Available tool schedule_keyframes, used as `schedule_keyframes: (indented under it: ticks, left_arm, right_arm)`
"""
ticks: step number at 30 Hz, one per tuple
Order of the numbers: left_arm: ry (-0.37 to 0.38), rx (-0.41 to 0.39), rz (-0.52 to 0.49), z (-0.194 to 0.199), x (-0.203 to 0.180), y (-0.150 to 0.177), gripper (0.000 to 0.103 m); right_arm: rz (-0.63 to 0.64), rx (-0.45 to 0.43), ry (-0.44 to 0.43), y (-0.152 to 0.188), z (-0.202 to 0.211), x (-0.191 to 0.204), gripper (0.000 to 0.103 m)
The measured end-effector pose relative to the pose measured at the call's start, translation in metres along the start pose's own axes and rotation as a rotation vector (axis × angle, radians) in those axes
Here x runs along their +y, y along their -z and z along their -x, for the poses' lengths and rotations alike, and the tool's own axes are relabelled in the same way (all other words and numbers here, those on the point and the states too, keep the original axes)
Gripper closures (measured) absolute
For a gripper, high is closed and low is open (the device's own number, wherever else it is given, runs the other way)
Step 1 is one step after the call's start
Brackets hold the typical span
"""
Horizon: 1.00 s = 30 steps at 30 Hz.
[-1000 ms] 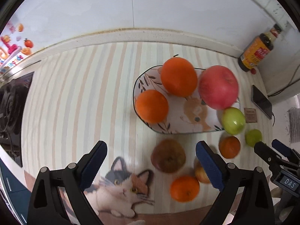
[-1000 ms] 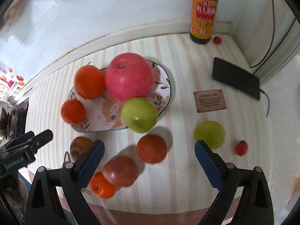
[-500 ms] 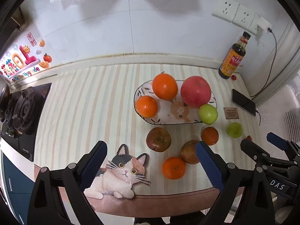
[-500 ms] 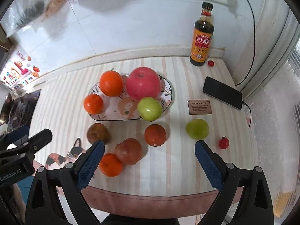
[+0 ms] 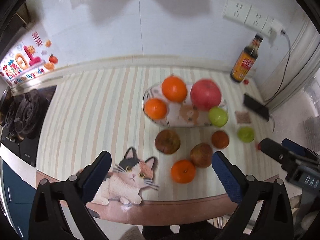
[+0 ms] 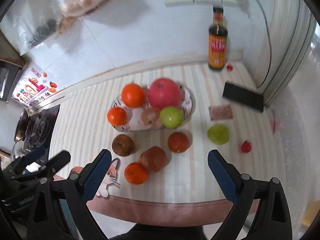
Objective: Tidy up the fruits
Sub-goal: 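Grasp a tangerine with the left tool while the right tool grasps a brownish-red apple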
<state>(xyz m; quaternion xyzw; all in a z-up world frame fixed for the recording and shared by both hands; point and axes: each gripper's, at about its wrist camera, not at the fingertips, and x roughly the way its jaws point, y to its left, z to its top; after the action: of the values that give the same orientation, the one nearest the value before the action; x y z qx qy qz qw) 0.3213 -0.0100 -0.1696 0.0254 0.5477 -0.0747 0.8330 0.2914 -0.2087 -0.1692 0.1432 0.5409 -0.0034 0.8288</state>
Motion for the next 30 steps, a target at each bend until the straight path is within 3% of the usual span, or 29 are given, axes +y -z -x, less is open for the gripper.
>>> schedule_keyframes:
  ticks: [6, 8, 9, 16, 19, 22, 25, 30]
  left_arm:
    - [0.022, 0.202, -0.026, -0.082, -0.014, 0.025, 0.000]
    - [0.040, 0.273, -0.034, -0.110, -0.022, 0.035, 0.000]
    - [0.050, 0.294, -0.032, -0.119, -0.025, 0.039, 0.000]
    - [0.109, 0.391, -0.095, -0.173, -0.053, 0.046, 0.001]
    - [0.129, 0.398, -0.113, -0.184, -0.058, 0.048, 0.039]
    - [0.155, 0.392, -0.107, -0.186, -0.055, 0.050, 0.041]
    - [0.098, 0.375, -0.117, -0.180, -0.044, 0.055, 0.041]
    - [0.058, 0.383, -0.030, -0.174, -0.004, 0.066, 0.041]
  right_arm:
    - [-0.113, 0.165, -0.086, 0.015, -0.069, -0.032, 0.008]
    - [-0.143, 0.189, -0.094, 0.021, -0.088, -0.043, 0.041]
    - [-0.143, 0.210, -0.083, 0.023, -0.095, -0.046, 0.043]
    - [-0.130, 0.268, -0.083, 0.029, -0.123, -0.053, 0.043]
    - [-0.131, 0.288, -0.089, 0.028, -0.131, -0.053, 0.043]
    - [-0.126, 0.298, -0.099, 0.024, -0.134, -0.051, 0.043]
    - [-0.110, 0.313, -0.118, 0.022, -0.140, -0.043, 0.043]
    - [-0.043, 0.350, -0.145, 0.019, -0.167, -0.015, 0.043]
